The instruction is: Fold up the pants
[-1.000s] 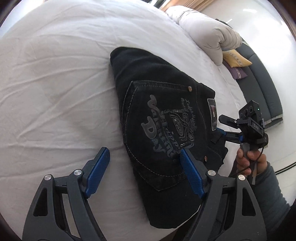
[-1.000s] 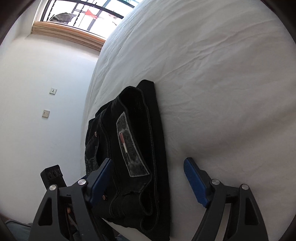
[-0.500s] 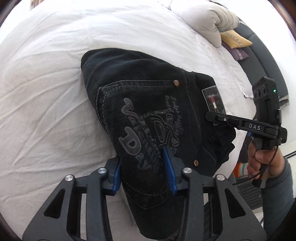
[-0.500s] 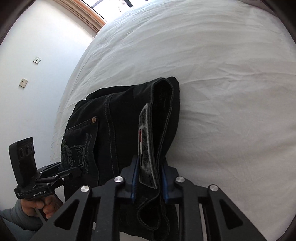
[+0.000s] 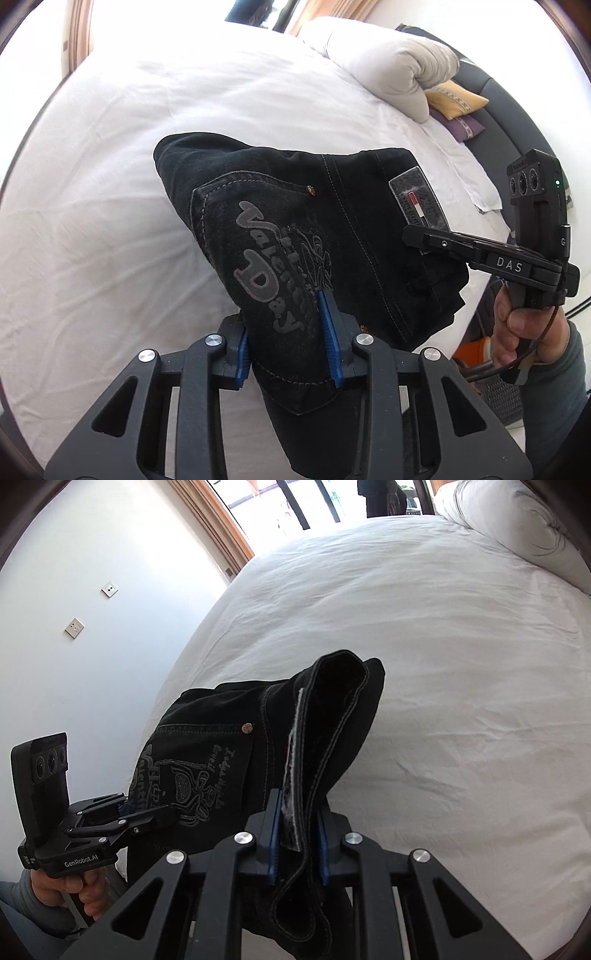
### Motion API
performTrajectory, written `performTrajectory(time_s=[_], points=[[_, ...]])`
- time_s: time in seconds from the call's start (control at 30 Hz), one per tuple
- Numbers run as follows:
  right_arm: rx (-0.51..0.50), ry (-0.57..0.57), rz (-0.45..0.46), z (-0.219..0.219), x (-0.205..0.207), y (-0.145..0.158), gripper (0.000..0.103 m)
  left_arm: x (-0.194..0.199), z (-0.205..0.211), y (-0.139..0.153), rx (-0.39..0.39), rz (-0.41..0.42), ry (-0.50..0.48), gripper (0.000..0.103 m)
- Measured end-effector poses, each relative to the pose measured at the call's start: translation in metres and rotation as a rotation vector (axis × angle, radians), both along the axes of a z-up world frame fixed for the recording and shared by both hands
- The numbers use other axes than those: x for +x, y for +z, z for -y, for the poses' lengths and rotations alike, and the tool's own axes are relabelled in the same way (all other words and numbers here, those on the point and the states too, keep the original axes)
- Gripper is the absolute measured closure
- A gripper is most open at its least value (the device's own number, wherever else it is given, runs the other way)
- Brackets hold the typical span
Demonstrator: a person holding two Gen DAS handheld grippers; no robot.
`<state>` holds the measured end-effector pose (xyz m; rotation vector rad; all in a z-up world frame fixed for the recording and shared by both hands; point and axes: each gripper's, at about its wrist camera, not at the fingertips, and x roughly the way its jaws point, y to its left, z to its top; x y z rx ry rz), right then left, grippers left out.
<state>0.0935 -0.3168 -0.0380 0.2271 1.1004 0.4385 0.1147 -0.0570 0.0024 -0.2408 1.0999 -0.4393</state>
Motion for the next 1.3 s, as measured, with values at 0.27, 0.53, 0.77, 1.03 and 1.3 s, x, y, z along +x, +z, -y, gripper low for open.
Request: performTrajectory(time_s=[0.27,0.53,0.77,1.03,1.3], points=[[0.049,0.025,0.050,-0.038,0.062,0.002,0.085,0.056,-0.059,0.012,0.073,0.046,0.054,0.073],[0.085,0.016,-0.025,-0.048,0.123,-0.048,0.085,0.109,-0.093,-0.041,0.104,0.008,0.067,0.072],[0.193,-0.057,-0.103,-0.015,0.126,-0.101,0.057,0.106,-0.094,-0.071,0.082,0.040,0.081,0.046],[0.286,-0.131,-0.082,-0.001,0.110,-0.093,0.038,0.083,-0.120,-0.057,0.093,0.080,0.182,0.002],[0.131,-0.201,0.179,0.006,0.037,-0.011,0.023,0.002,-0.122,0.036,0.243,0.339,0.322,0.000]])
